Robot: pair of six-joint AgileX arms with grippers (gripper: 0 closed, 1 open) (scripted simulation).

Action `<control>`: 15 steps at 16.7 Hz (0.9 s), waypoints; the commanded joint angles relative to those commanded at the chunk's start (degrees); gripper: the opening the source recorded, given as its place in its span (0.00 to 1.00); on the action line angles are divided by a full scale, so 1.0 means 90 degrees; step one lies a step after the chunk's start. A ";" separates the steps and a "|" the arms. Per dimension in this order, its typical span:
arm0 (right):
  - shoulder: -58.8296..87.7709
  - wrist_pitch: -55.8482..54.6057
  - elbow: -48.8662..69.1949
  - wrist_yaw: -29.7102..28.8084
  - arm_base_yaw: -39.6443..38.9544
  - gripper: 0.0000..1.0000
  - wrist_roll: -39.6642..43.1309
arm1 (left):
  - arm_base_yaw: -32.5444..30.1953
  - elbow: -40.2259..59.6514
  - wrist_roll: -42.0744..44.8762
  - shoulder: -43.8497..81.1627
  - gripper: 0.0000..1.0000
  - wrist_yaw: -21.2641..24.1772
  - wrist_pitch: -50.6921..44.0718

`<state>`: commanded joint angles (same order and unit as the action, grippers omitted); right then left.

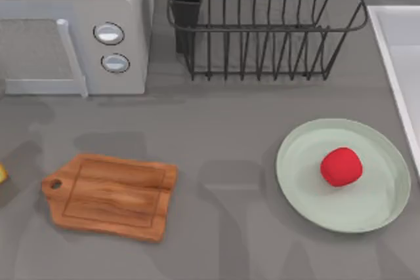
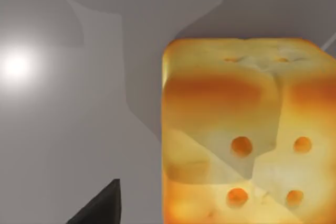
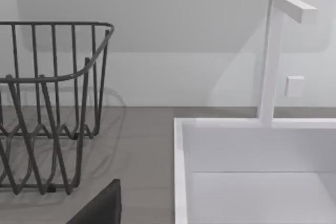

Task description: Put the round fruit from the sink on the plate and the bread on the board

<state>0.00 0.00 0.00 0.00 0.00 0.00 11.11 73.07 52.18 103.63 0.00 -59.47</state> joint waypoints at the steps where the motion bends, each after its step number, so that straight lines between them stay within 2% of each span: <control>1: 0.0000 0.0000 0.0000 0.0000 0.0000 1.00 0.0000 | -0.0034 -0.0019 -0.0008 -0.0021 1.00 -0.0002 0.0015; 5: 0.0000 0.0000 0.0000 0.0000 0.0000 1.00 0.0000 | 0.0052 -0.0339 0.0053 -0.0086 1.00 0.0001 0.0256; 10: 0.0000 0.0000 0.0000 0.0000 0.0000 1.00 0.0000 | 0.0103 -0.0962 0.0109 0.0211 1.00 0.0000 0.1139; 15: 0.0000 0.0000 0.0000 0.0000 0.0000 1.00 0.0000 | 0.0012 -0.0999 0.0023 0.0707 1.00 0.0003 0.1706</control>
<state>0.00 0.00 0.00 0.00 0.00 0.00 11.22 64.08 52.38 109.99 0.03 -44.12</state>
